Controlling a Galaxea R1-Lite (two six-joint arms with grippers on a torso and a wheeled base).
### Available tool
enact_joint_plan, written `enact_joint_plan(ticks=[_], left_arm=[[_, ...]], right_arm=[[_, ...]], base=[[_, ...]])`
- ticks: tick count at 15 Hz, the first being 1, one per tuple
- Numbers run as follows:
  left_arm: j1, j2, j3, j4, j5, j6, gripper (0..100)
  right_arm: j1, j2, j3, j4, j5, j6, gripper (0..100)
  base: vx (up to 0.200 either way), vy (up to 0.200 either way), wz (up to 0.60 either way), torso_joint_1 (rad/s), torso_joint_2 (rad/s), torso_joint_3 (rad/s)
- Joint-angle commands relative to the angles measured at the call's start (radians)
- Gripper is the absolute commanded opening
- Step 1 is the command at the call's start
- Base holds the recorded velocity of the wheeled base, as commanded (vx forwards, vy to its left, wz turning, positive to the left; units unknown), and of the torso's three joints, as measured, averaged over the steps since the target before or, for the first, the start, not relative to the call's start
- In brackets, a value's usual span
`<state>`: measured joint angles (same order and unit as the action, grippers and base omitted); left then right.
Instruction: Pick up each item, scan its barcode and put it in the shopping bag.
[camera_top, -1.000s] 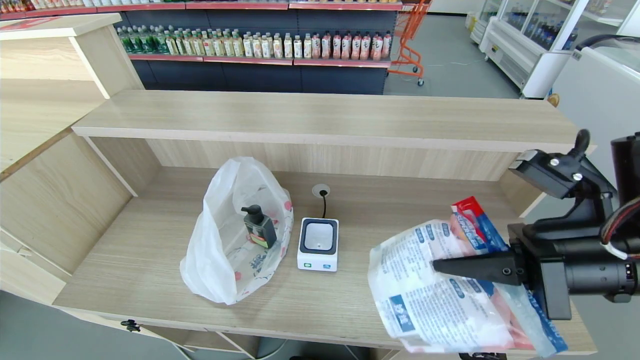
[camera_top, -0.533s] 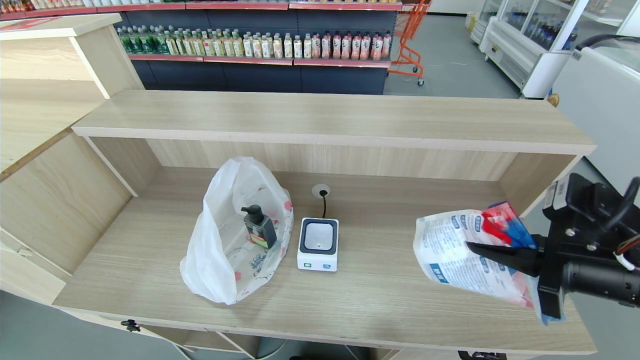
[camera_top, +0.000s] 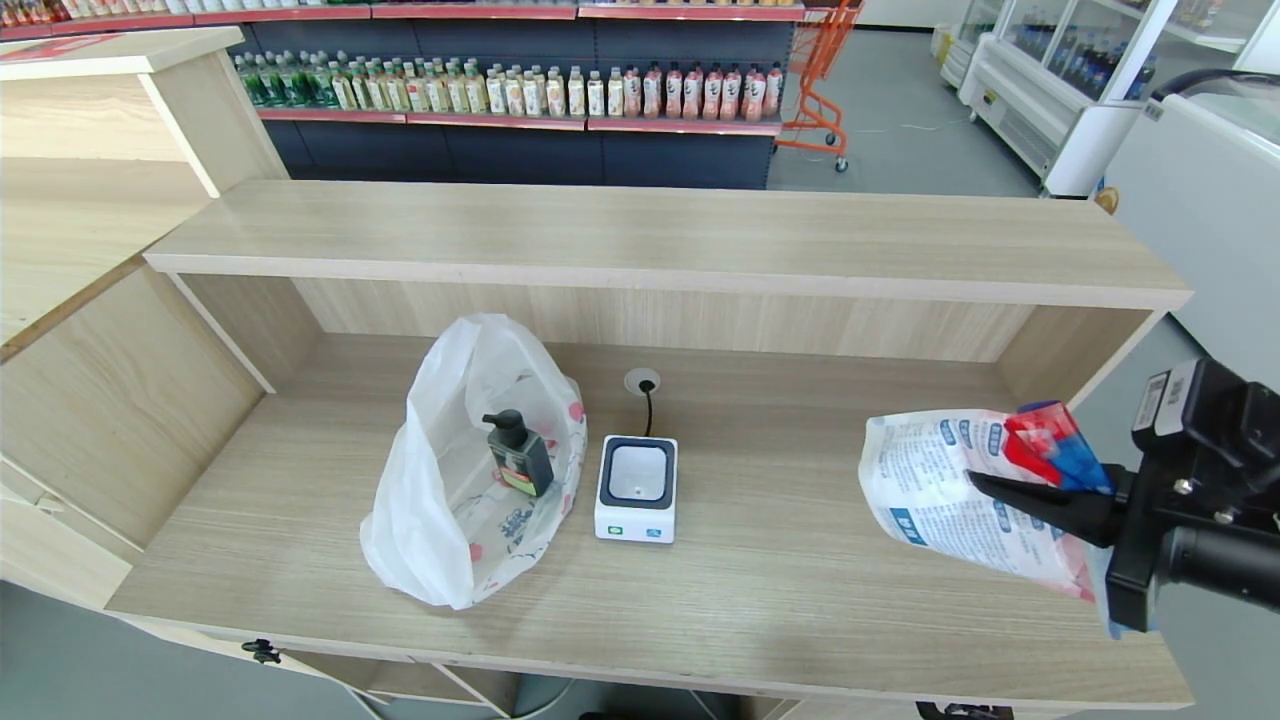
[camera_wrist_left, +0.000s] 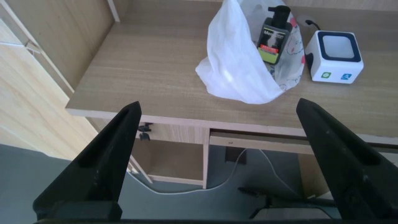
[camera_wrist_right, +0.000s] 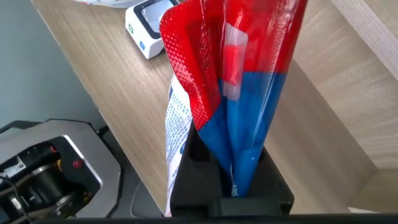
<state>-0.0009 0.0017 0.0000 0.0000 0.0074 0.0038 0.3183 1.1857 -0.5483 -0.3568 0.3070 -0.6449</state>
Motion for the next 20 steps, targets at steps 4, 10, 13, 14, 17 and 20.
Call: enact_joint_plan(ticks=[4,10,13,14,17,20], left_arm=[[0.001,0.000,0.000,0.000,0.000,0.002,100],[-0.001,-0.002,0.000,0.000,0.000,0.005,100],[-0.001,0.000,0.000,0.000,0.000,0.008,100],[0.001,0.000,0.000,0.000,-0.001,0.008,100],[0.001,0.000,0.000,0.000,0.000,0.010,100],[0.001,0.000,0.000,0.000,0.000,0.008,100]], right_arm=[[-0.024,-0.055,0.013,0.004,0.003,0.050,0],[-0.022,-0.046,0.005,0.004,0.030,0.180,0],[-0.061,0.023,-0.009,0.001,0.103,0.183,0],[-0.070,0.051,-0.015,-0.001,0.115,0.183,0],[-0.082,0.133,-0.038,-0.013,0.115,0.175,0],[-0.145,0.278,-0.071,-0.096,0.121,0.083,0]], base=[[0.000,0.000,0.00,0.000,0.00,0.000],[0.000,0.200,0.00,0.007,0.00,0.002],[0.000,0.200,0.00,-0.002,0.00,0.001],[0.000,0.200,0.00,0.002,0.00,-0.002],[0.000,0.200,0.00,0.006,0.00,0.005],[0.000,0.000,0.00,0.000,0.00,0.000]])
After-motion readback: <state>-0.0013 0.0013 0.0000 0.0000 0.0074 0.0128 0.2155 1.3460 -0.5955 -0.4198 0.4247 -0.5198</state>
